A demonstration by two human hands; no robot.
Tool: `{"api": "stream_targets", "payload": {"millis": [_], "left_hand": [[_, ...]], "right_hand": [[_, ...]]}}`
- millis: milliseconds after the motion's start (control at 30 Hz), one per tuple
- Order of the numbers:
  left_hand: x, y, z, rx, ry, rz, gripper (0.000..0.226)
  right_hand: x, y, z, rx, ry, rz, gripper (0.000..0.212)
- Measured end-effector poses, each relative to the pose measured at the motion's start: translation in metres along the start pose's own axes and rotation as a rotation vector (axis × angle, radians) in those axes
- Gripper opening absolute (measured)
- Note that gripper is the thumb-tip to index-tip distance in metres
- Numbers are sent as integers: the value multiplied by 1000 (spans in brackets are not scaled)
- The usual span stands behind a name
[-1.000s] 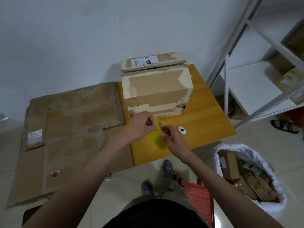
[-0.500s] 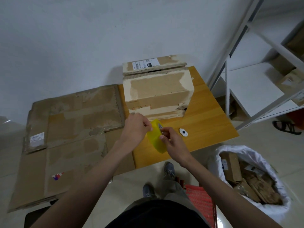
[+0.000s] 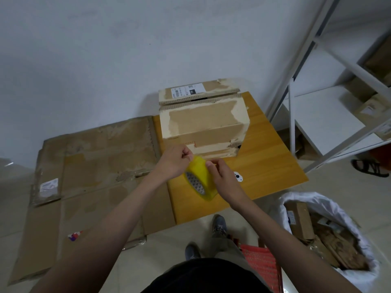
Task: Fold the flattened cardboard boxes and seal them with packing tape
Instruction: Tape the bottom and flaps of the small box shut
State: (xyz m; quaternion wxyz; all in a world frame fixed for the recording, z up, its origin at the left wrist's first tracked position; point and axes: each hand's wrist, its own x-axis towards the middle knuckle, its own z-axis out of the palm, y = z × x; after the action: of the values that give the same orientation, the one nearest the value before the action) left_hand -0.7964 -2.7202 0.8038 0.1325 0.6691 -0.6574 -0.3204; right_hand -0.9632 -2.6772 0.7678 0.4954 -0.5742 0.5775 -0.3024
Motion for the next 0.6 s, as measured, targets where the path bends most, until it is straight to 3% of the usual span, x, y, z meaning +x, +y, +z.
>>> {"api": "stream_targets", "payload": {"millis": [367,600], "left_hand": [[4,3,-30,-39,38,20,15],[9,7,-28,2,-1,70,15]], "right_hand": [[31,-16,4,-151,23,-101,36],[34,7,4,-150,-25,22,35]]}}
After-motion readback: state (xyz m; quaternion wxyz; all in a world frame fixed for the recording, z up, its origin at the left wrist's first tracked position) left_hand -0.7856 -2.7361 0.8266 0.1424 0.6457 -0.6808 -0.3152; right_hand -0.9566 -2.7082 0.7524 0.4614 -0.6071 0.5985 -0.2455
